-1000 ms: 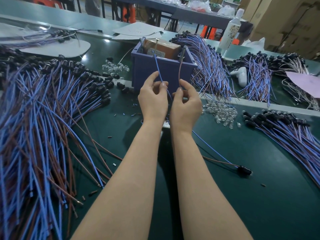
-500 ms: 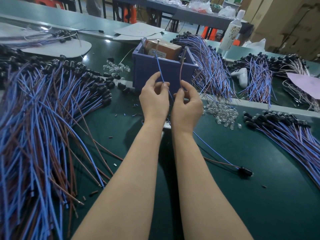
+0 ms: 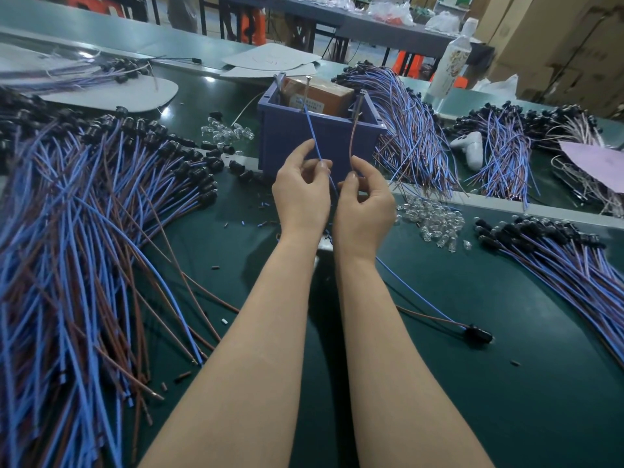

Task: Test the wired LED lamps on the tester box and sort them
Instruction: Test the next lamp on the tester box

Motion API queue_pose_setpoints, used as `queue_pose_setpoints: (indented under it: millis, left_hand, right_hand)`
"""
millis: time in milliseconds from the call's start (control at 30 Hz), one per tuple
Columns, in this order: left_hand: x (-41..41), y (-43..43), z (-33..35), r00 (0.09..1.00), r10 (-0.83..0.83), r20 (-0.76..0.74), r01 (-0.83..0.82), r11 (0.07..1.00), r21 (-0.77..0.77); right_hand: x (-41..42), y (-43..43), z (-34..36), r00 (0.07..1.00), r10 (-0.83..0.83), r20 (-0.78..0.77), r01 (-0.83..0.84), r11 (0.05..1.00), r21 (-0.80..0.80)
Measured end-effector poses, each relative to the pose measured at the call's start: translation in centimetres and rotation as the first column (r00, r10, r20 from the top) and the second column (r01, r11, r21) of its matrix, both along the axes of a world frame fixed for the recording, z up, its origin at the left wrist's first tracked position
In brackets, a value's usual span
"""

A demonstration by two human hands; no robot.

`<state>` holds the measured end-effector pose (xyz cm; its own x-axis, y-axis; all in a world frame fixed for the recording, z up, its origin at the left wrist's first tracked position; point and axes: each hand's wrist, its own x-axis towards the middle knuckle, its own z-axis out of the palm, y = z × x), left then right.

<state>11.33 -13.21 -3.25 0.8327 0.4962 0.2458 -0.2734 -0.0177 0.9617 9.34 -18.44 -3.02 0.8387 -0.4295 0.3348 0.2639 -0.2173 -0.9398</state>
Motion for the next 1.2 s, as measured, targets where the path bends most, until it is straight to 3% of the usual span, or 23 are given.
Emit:
queue_pose_setpoints:
  millis: [700, 1033, 1200]
  left_hand:
    - [-0.2, -0.03, 0.09, 1.0, -0.005, -0.007, 0.005, 1.0, -0.005]
    - [-0.23, 0.0, 0.16, 1.0, -0.008, -0.009, 0.007, 1.0, -0.027]
    - [-0.36, -0.06, 0.42, 1.0, -0.006, -0.007, 0.006, 0.999, -0.032]
  right_hand:
    - [0.12, 0.03, 0.25, 1.0, -0.023, -0.006, 0.022, 0.998, -0.05]
    - [0.14, -0.64, 0.32, 0.998, -0.057, 0.038, 0.067, 0.941, -0.332]
    - [-0.02, -0.87, 0.67, 0.995, -0.08, 0.057, 0.095, 0.928, -0.36]
